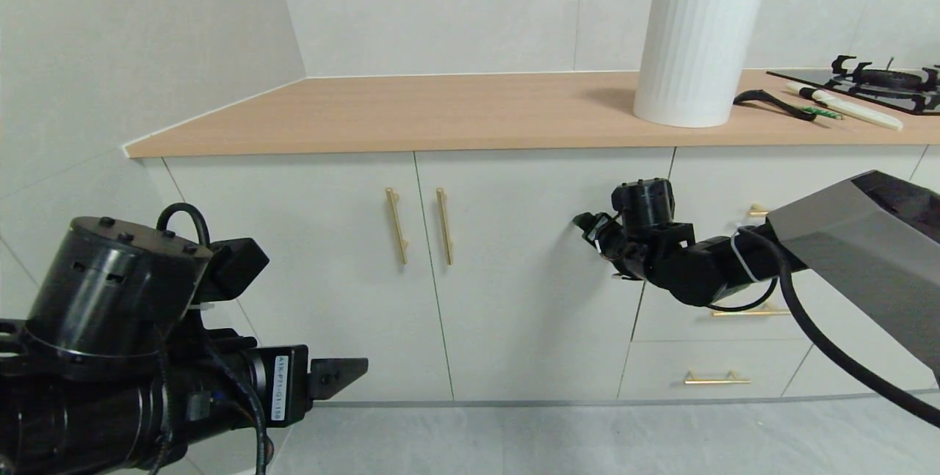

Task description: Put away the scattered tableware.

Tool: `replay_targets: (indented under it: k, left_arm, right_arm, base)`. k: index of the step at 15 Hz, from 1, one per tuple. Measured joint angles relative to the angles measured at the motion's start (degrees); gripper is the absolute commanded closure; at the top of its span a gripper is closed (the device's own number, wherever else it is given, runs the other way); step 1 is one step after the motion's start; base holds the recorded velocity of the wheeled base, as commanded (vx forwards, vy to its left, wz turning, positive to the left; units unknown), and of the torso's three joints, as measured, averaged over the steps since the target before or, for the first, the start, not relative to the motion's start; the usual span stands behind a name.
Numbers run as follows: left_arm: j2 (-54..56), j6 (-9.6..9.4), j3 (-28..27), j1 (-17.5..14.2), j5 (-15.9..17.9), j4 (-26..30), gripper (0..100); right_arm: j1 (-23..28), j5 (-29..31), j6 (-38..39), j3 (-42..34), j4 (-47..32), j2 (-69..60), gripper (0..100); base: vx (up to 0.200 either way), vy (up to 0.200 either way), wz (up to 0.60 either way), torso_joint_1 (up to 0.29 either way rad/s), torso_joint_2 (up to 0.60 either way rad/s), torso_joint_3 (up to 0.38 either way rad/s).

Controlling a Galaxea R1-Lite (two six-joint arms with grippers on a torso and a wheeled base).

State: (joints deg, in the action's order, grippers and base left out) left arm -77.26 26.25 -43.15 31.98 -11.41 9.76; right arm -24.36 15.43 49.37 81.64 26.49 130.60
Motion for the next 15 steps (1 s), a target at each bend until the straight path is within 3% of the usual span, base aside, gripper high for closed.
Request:
replay_targets:
  k: [2,5,8,12,15]
  left_arm:
    - [0.34,-0.04,-0.11,0.00,0.00,-0.05,0]
    - [1.46,-0.11,-0.23,-0.26,0.00,-0.06,0]
    - [3.73,-0.52,-0.45,-0.41,-0.24,-0.11,0]
    - [11.84,-6.13,0.82,-2.11,-0.82,0.00,0]
    - [22.00,-10.75,3.11,-4.72,-1.17,0.05,0]
  right_arm:
    - [-0.50,-4.63,-1.67,-5.16,-0.39,-3.72,0]
    - [-1.38,-15.86,-10.05,-17.25,-0.30,-13.68,0]
    - [-1.52,-18.30,-17.93,-27.04,-0.17,-24.50,0]
    - [-0.72,-16.25,-23.65,-36.57,-0.28,-42.03,0]
    - [3.22,-13.08,-30.22,-43.67,-0.57,-58.05,0]
  base:
    - [0.000,0.000,0.00,0.000,0.00,0.000]
    - [0.000,0.000,0.00,0.000,0.00,0.000]
    - [0.000,0.000,0.00,0.000,0.00,0.000]
    - [0.000,0.000,0.00,0.000,0.00,0.000]
    - [0.000,0.000,0.00,0.000,0.00,0.000]
